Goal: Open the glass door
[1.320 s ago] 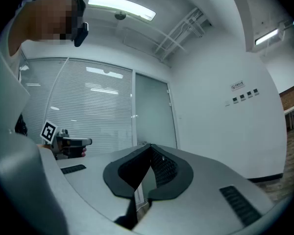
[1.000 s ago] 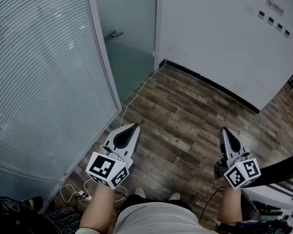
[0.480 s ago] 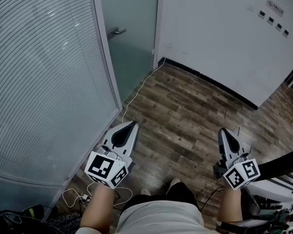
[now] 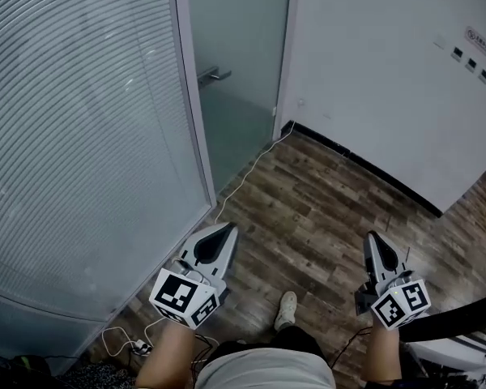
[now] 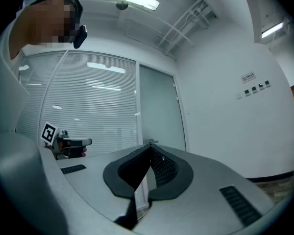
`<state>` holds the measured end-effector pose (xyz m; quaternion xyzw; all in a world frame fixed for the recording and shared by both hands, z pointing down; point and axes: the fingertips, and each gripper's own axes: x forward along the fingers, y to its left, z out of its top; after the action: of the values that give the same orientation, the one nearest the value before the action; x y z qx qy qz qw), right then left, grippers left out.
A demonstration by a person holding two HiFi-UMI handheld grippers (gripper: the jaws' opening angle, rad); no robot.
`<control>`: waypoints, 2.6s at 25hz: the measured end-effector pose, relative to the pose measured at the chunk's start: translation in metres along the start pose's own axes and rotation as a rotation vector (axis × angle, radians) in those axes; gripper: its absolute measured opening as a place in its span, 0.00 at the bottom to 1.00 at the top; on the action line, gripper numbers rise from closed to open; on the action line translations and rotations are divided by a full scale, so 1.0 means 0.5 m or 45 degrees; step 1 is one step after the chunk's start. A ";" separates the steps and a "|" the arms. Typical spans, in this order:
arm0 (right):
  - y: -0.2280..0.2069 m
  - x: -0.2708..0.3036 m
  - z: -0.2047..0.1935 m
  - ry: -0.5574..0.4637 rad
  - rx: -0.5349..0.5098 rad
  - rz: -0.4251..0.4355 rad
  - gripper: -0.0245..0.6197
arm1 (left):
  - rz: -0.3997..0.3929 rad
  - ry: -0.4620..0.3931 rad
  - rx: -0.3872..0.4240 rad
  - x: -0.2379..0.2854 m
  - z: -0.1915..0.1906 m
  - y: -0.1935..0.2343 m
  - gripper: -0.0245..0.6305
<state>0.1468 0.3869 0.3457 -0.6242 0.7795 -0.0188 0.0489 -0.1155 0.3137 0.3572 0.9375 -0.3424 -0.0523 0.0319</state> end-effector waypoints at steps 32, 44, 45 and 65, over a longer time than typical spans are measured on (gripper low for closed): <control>-0.441 0.598 0.037 0.017 0.060 0.459 0.04 | 0.376 -0.015 0.054 0.590 0.032 0.205 0.04; -0.441 0.882 0.036 0.041 0.063 0.582 0.04 | 0.442 -0.009 0.035 0.734 0.053 0.430 0.04; -0.437 0.914 0.036 0.044 0.061 0.596 0.04 | 0.451 -0.012 0.033 0.745 0.057 0.457 0.04; -0.227 1.445 0.002 0.118 0.040 1.023 0.04 | 0.752 -0.050 0.026 0.780 0.086 0.857 0.04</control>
<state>0.1012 -0.3426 0.3168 -0.2674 0.9625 -0.0381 0.0268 -0.0978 -0.2661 0.3259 0.7963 -0.6017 -0.0553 0.0295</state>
